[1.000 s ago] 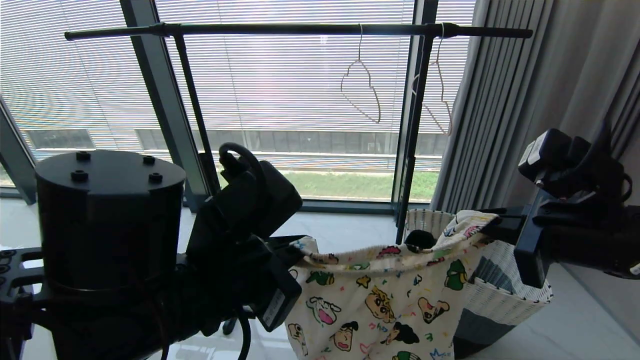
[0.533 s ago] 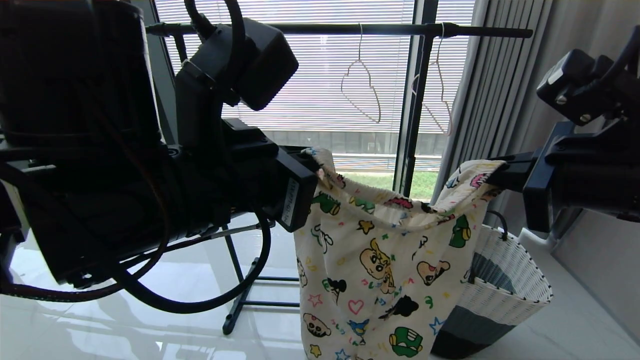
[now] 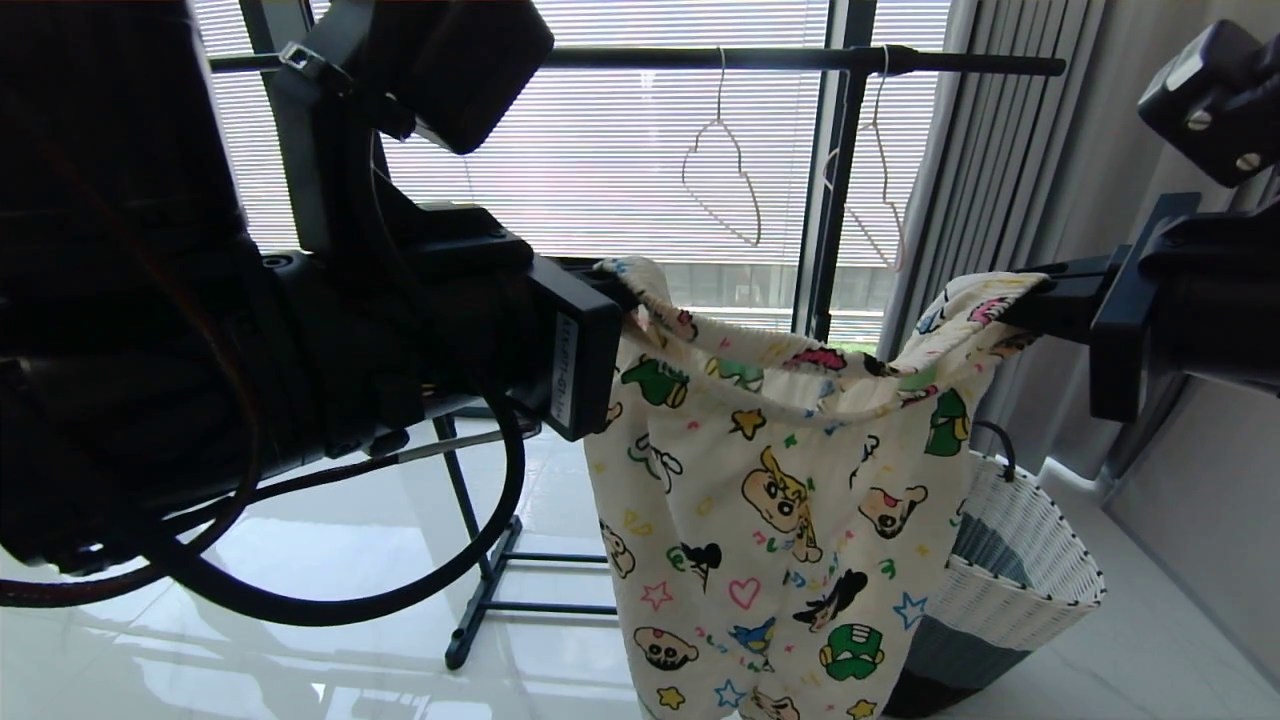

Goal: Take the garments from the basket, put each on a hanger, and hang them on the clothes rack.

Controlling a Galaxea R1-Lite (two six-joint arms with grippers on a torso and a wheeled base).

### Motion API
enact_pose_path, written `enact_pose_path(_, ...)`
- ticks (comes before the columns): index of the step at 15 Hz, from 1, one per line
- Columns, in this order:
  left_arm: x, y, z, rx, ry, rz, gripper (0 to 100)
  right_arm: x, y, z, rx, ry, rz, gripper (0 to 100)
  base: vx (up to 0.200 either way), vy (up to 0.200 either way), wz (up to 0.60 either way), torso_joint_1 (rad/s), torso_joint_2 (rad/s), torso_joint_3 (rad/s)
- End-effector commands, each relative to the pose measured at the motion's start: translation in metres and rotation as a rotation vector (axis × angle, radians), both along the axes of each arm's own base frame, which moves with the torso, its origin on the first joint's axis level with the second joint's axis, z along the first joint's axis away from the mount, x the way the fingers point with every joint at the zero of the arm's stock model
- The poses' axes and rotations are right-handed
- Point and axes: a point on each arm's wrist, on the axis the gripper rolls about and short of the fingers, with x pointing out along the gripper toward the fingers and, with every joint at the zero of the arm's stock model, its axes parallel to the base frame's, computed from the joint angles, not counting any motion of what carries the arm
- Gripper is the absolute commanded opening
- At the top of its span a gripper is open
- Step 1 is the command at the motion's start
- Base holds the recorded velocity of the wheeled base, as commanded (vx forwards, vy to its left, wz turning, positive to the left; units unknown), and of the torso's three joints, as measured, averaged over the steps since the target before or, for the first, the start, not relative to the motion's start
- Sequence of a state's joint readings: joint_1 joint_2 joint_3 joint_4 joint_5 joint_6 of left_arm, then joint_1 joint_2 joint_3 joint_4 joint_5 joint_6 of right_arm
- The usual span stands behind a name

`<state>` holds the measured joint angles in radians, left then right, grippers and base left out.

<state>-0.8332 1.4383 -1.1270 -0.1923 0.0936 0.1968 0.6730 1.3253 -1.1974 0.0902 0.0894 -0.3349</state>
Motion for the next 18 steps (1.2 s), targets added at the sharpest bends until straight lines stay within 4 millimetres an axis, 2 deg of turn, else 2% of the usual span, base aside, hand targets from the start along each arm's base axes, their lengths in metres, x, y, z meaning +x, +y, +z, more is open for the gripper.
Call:
enact_pose_path(1,-0.002,0.002,0.001,-0.027,0.017,0.005,0,-0.005,-0.006,0.002,0.005,-0.008,-0.007,0,0.000,0.000,0.00,0.000,0.00,0.000)
enact_pose_path(3,-0.004,0.005,0.003,-0.039,0.018,0.009,0,-0.010,-0.013,0.003,0.003,-0.006,-0.021,0,0.000,0.000,0.00,0.000,0.00,0.000)
enact_pose_path(5,0.003,-0.002,-0.001,-0.033,0.027,0.013,0,-0.021,-0.022,-0.002,-0.003,0.001,-0.021,0,0.000,0.000,0.00,0.000,0.00,0.000)
enact_pose_path(7,0.013,-0.009,0.000,-0.070,-0.017,0.020,0,-0.036,-0.029,-0.008,-0.013,0.004,0.000,0,0.000,0.000,0.00,0.000,0.00,0.000)
enact_pose_path(9,0.025,-0.018,0.004,-0.107,-0.061,0.025,0,-0.067,-0.034,-0.012,-0.051,0.031,0.113,0,0.000,0.000,0.00,0.000,0.00,0.000)
enact_pose_path(12,0.030,-0.024,0.007,-0.114,-0.067,0.022,0,-0.087,-0.037,-0.016,-0.089,0.063,0.212,0,0.000,0.000,0.00,0.000,0.00,0.000)
enact_pose_path(16,0.027,-0.022,0.009,-0.121,-0.071,0.020,0,-0.084,-0.031,-0.017,-0.106,0.073,0.197,0,0.000,0.000,0.00,0.000,0.00,0.000)
enact_pose_path(18,0.005,-0.006,0.018,-0.091,-0.030,-0.003,0,-0.064,-0.023,-0.012,-0.049,0.062,0.118,0,0.000,0.000,0.00,0.000,0.00,0.000)
